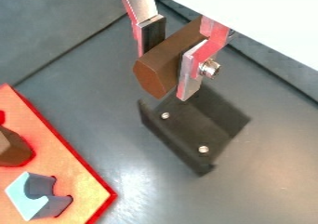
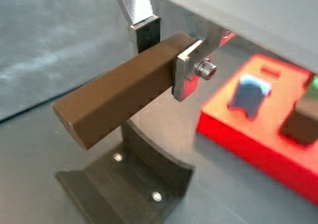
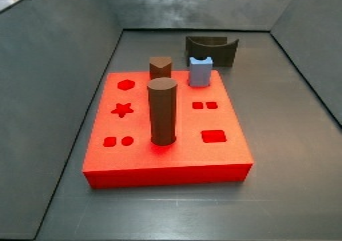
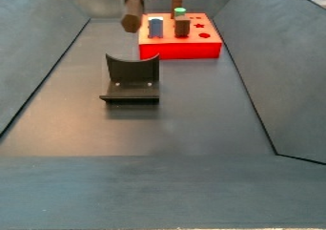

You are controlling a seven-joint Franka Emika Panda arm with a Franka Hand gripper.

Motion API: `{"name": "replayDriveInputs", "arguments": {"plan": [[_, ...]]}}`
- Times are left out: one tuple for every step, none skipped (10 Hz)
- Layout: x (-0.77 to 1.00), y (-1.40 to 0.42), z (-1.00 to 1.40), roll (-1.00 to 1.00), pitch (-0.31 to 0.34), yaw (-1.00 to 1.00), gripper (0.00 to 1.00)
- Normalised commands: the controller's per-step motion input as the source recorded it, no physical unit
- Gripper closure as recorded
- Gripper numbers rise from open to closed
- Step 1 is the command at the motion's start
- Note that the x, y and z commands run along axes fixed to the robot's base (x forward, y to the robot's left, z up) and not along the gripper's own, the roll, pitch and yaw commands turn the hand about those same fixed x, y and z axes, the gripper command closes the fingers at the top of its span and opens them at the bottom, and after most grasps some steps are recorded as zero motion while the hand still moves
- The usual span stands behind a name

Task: Pick up the hexagon object. Move up. Place the hexagon object on the fixture. Regrasp the hexagon object. Move to above the board. Insert the hexagon object.
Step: Place the hexagon object on the fixture.

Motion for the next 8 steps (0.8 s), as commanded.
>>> {"name": "replayDriveInputs", "arguments": {"plan": [[0.19,0.22,0.0,-1.0,0.161,-0.05,1.0],[0.13,0.11,-0.02,-1.0,0.161,-0.06,1.0],[0.03,0.04,0.04,-1.0,0.168,-0.08,1.0],[0.01,0.04,0.04,-1.0,0.16,-0.11,1.0],[0.03,0.03,0.0,-1.0,0.152,-0.14,1.0],[0.06,0.04,-0.01,-0.77,0.121,-0.15,1.0],[0.07,0.05,-0.01,-0.59,0.102,-0.15,1.0],[0.07,0.05,-0.01,-0.42,0.077,-0.14,1.0]]}}
